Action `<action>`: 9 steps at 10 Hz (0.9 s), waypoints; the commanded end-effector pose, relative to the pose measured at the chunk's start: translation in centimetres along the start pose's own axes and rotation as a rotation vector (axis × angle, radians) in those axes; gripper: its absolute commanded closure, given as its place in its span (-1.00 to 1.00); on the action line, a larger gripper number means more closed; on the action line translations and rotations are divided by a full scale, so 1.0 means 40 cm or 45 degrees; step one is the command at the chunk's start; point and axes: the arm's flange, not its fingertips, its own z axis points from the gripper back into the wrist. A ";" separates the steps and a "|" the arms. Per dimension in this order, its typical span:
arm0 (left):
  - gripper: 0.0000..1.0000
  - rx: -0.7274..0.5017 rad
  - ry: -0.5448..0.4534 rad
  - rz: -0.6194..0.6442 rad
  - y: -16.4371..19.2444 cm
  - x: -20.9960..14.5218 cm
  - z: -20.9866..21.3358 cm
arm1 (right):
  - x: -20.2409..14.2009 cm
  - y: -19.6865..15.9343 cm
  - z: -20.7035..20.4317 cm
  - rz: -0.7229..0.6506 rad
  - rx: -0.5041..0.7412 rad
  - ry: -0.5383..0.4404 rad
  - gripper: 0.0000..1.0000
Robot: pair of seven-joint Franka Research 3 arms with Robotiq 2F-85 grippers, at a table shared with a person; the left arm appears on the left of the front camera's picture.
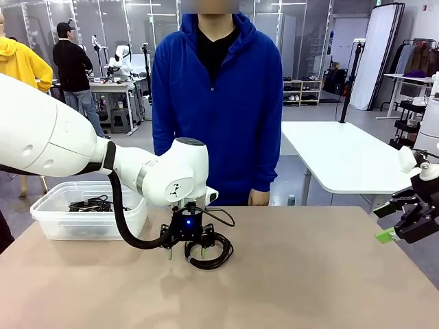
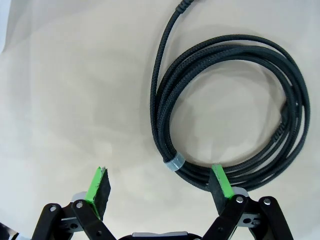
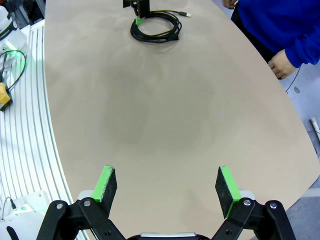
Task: Organize and store the cables.
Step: Place the USB Extension Cable into the Organizing box.
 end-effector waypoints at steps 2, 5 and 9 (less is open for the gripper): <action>-1.00 -0.061 0.015 0.051 0.018 0.022 -0.013 | -0.003 -0.002 0.001 0.010 0.007 -0.012 -1.00; -0.47 -0.077 0.041 0.060 0.020 0.023 -0.022 | -0.003 -0.002 0.001 0.010 0.007 -0.012 -1.00; 1.00 -0.070 0.056 0.085 0.020 0.021 -0.022 | -0.003 -0.002 0.001 0.010 0.007 -0.012 -1.00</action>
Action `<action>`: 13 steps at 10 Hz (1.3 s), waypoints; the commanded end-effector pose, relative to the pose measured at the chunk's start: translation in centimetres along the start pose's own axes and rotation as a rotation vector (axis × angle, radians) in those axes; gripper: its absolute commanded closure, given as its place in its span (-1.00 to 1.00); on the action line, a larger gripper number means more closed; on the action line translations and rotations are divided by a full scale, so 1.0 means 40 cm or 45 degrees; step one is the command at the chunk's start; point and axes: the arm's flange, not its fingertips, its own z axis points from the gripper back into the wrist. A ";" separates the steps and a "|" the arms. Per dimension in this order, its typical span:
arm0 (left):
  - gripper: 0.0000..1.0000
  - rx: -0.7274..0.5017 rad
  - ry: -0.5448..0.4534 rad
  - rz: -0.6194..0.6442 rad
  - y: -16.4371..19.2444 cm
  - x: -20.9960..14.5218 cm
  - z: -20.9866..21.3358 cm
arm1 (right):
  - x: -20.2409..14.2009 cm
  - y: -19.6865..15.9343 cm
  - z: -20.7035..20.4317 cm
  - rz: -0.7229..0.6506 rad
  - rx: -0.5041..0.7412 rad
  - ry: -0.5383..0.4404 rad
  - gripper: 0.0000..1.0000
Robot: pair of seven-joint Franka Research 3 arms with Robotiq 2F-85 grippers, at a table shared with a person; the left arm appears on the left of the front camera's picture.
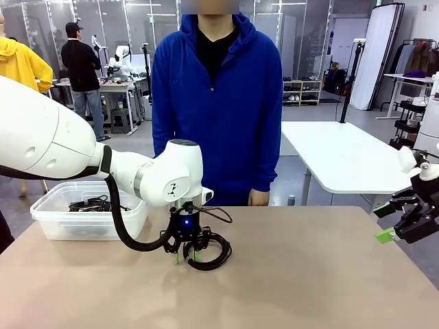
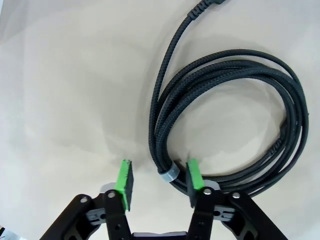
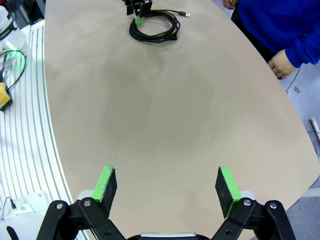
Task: Organize and store the cables.
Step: Place the USB Extension Cable into the Organizing box.
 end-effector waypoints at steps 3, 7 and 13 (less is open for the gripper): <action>1.00 -0.030 0.031 0.022 0.002 -0.004 0.000 | -0.003 -0.002 0.001 0.010 0.007 -0.012 -1.00; 1.00 -0.058 0.028 0.015 0.002 -0.006 0.013 | -0.003 -0.002 0.001 0.010 0.007 -0.012 -1.00; 1.00 -0.082 -0.091 -0.284 0.065 -0.052 0.295 | -0.003 -0.002 0.001 0.010 0.007 -0.012 -1.00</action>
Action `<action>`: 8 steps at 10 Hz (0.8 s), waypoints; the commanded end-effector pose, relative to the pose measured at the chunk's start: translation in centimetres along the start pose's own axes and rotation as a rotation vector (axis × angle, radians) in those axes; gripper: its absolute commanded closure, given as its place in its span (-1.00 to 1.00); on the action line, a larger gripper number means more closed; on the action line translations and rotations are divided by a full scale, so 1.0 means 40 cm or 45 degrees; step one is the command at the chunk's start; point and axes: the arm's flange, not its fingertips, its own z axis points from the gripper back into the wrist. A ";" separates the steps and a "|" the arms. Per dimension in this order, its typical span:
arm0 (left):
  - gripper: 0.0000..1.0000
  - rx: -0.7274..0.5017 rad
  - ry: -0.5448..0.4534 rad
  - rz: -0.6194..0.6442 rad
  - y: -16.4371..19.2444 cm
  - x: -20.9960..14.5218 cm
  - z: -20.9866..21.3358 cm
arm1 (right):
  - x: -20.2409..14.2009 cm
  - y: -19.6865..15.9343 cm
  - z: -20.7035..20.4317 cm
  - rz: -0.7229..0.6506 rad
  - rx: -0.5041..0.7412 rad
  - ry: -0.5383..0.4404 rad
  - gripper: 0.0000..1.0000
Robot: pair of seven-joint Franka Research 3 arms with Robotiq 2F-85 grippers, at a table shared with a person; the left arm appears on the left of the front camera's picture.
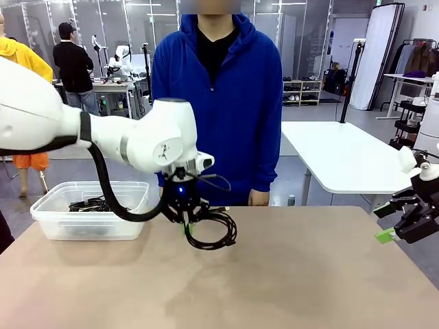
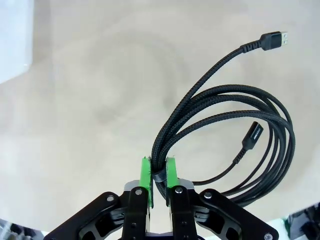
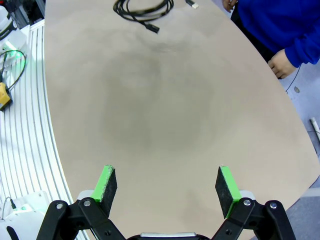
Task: Organize and store the cables.
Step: Place the USB Extension Cable into the Organizing box.
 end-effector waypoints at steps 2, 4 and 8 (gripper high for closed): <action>1.00 0.009 -0.020 -0.119 0.037 -0.026 0.052 | -0.003 -0.002 0.000 0.011 0.008 -0.013 -1.00; 1.00 0.000 -0.028 -0.141 0.006 -0.037 0.056 | -0.003 -0.002 0.000 0.011 0.008 -0.013 -1.00; 0.73 -0.001 -0.025 -0.107 0.006 -0.021 0.073 | -0.003 -0.002 0.000 0.011 0.008 -0.013 -1.00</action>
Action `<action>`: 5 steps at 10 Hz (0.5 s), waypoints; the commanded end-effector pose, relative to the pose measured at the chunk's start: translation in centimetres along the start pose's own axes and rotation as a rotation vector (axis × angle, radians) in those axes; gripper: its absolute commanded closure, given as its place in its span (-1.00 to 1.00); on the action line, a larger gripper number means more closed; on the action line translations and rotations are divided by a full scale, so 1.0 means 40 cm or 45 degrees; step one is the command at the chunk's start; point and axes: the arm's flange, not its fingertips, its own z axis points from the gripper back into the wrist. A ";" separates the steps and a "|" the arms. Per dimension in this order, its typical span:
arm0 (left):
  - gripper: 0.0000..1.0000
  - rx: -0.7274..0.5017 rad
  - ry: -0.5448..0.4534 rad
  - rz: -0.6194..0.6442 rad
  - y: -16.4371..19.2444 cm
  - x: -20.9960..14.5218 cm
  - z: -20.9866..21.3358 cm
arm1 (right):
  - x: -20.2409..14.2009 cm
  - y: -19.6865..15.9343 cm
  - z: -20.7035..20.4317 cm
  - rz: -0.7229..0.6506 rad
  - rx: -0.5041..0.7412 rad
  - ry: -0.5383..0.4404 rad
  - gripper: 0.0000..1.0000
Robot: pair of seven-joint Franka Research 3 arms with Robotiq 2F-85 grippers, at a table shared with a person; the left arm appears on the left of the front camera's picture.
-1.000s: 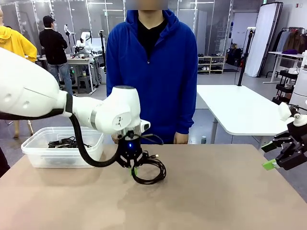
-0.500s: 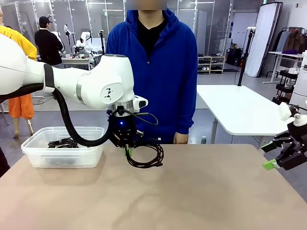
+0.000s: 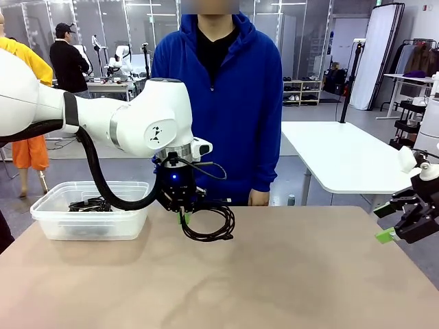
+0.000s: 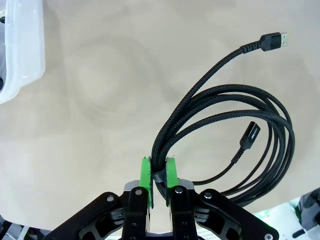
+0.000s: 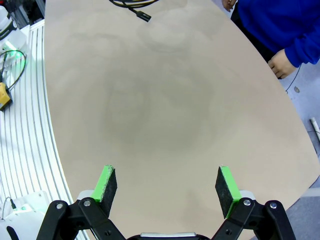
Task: Organize and store the cables.
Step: Place the USB Extension Cable into the Organizing box.
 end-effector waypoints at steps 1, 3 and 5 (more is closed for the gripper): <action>0.73 -0.017 -0.124 -0.253 -0.030 -0.049 0.025 | -0.003 -0.002 0.000 0.011 0.008 -0.013 -1.00; 0.73 -0.062 -0.110 -0.447 0.071 -0.016 0.088 | -0.003 -0.002 0.000 0.011 0.008 -0.013 -1.00; 0.73 -0.073 -0.167 -0.544 0.190 -0.010 0.136 | -0.003 -0.002 0.000 0.011 0.008 -0.013 -1.00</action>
